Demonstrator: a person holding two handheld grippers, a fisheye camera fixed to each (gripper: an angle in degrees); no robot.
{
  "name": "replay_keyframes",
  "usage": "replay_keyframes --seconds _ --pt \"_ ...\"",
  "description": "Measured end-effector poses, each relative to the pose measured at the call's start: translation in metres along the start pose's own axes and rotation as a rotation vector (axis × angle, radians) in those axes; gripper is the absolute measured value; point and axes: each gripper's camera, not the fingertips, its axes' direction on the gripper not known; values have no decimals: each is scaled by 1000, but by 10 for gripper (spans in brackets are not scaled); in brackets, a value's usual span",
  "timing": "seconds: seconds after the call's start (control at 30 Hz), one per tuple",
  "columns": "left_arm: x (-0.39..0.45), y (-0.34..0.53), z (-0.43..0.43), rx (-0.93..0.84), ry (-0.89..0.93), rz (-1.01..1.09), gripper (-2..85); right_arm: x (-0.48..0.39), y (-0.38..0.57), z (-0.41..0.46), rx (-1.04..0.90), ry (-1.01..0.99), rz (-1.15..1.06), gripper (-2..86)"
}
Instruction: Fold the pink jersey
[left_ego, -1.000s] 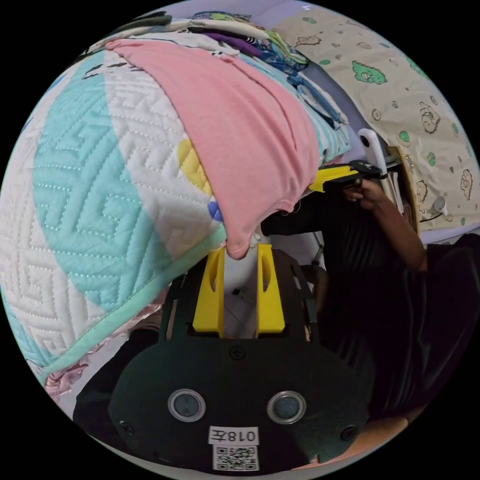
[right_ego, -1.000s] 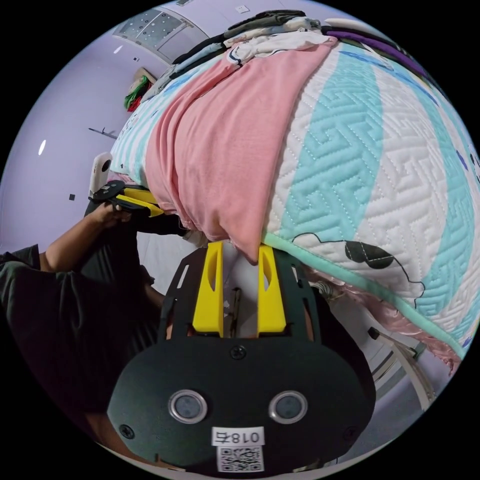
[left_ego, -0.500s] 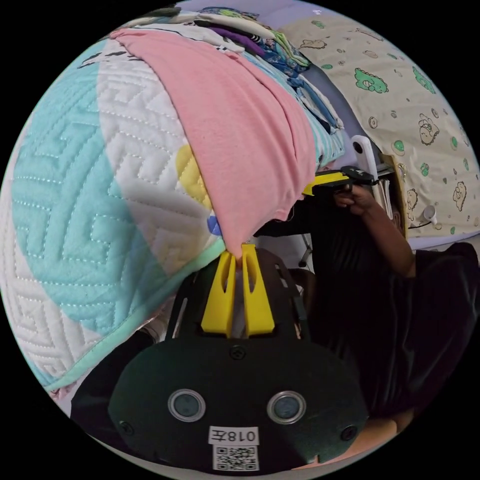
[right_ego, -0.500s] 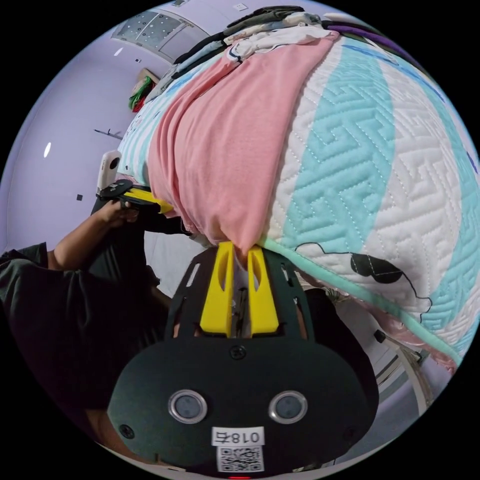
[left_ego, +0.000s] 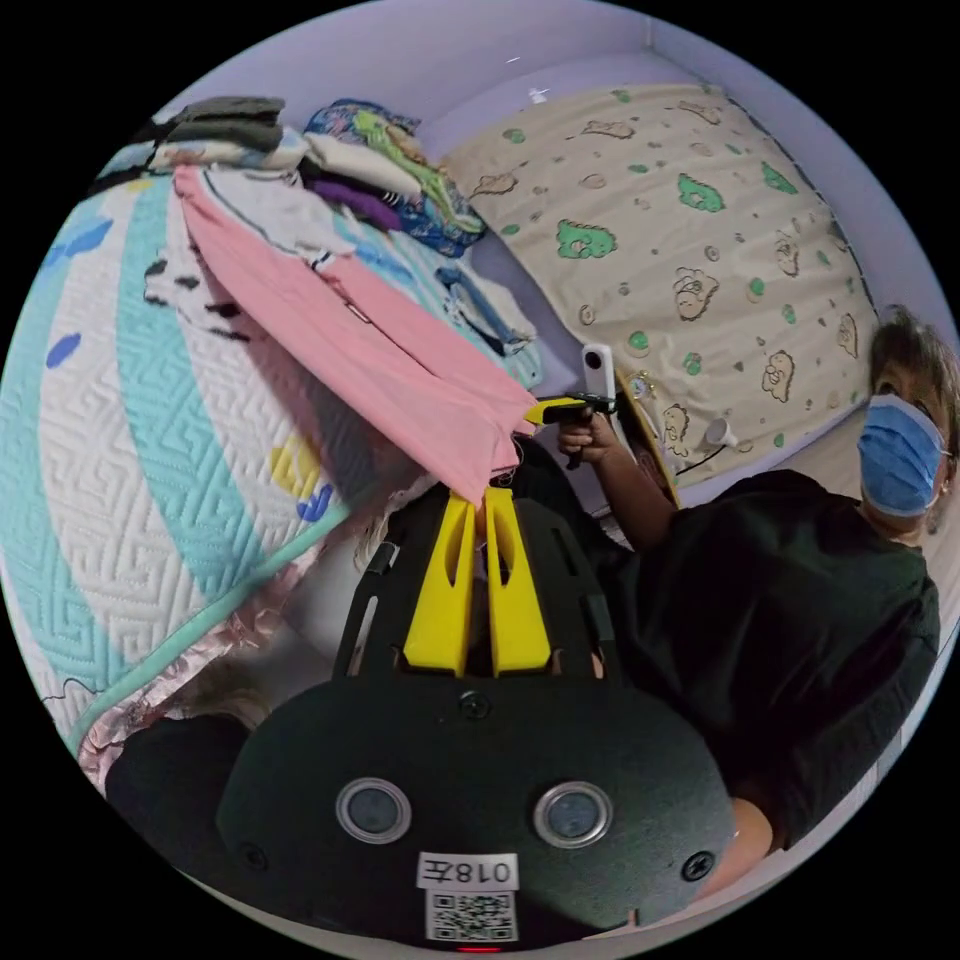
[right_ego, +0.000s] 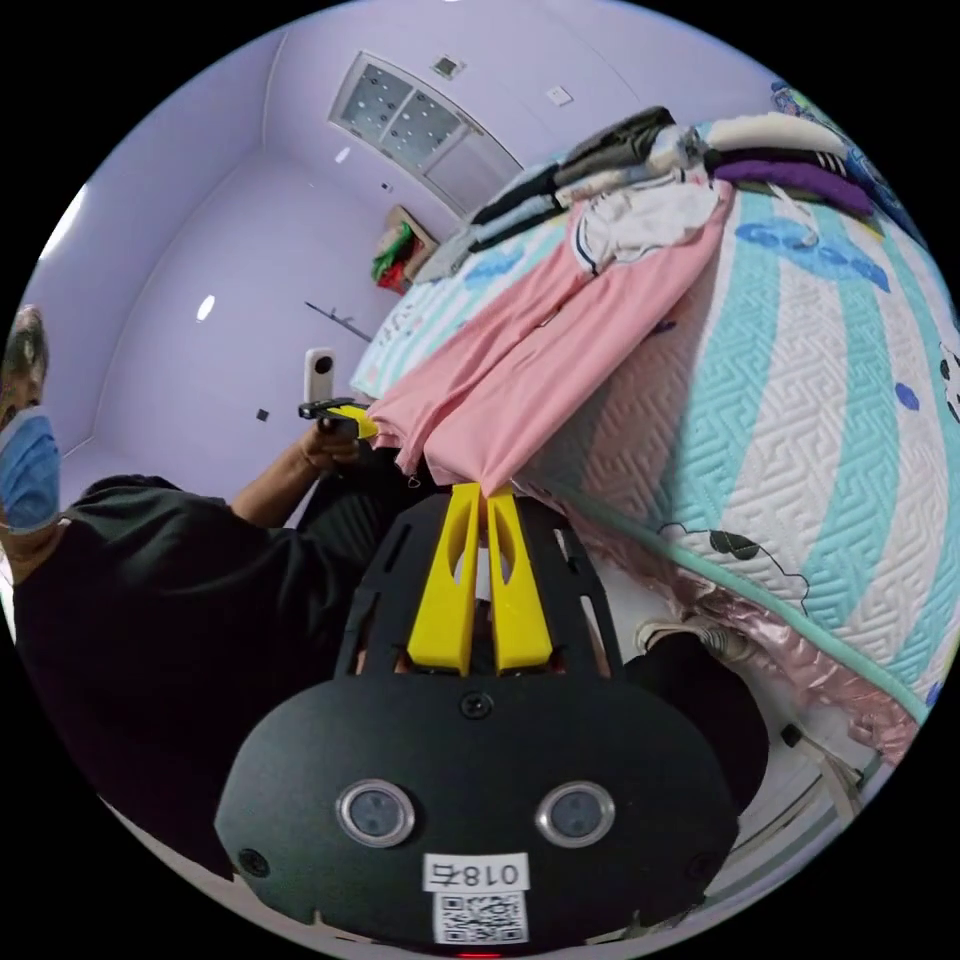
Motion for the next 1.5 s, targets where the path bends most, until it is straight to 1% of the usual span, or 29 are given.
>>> replay_keyframes --seconds 0.1,0.23,0.37,0.43,0.53,0.67,0.73,0.87,0.93,1.0,1.07,1.1,1.13,1.2,1.33,1.4,1.5 --pt "16 13 -9 23 31 55 -9 -15 13 -24 30 -54 -27 -4" --pt "28 47 2 -10 70 58 -9 -32 46 -42 7 -111 -5 -3" --pt "22 99 25 -29 155 -17 -9 -36 81 -48 -9 -183 75 -1" --pt "10 116 33 -13 190 -66 -9 -30 95 -49 -8 -227 150 -1" --pt "-25 126 38 44 272 -124 -10 -15 87 -55 20 -304 202 -1" --pt "-91 90 24 118 324 -159 -10 9 35 -75 74 -357 192 -1" --pt "-125 56 11 145 335 -149 -10 30 -21 -92 107 -383 158 -1" --pt "-221 -47 -19 199 318 -114 -9 80 -122 -110 160 -409 129 -1" --pt "-276 -92 -23 222 321 -130 -9 134 -188 -109 199 -436 187 -1" --pt "-359 -137 -19 290 373 -210 -9 180 -229 -101 240 -489 264 0" --pt "-417 -156 -12 356 360 -305 -9 223 -259 -89 266 -507 368 0" --pt "-449 -164 -4 364 346 -354 -8 244 -272 -81 278 -508 428 0" --pt "-463 -166 0 371 348 -385 -8 259 -280 -75 281 -503 482 1" --pt "-509 -164 14 398 367 -477 -6 271 -286 -70 282 -507 533 3" --pt "-548 -150 23 420 380 -559 12 275 -289 -72 330 -564 553 15" --pt "-565 -139 25 484 448 -579 47 274 -290 -75 371 -603 565 28" --pt "-574 -131 21 589 500 -602 79 274 -287 -78 487 -699 625 49"
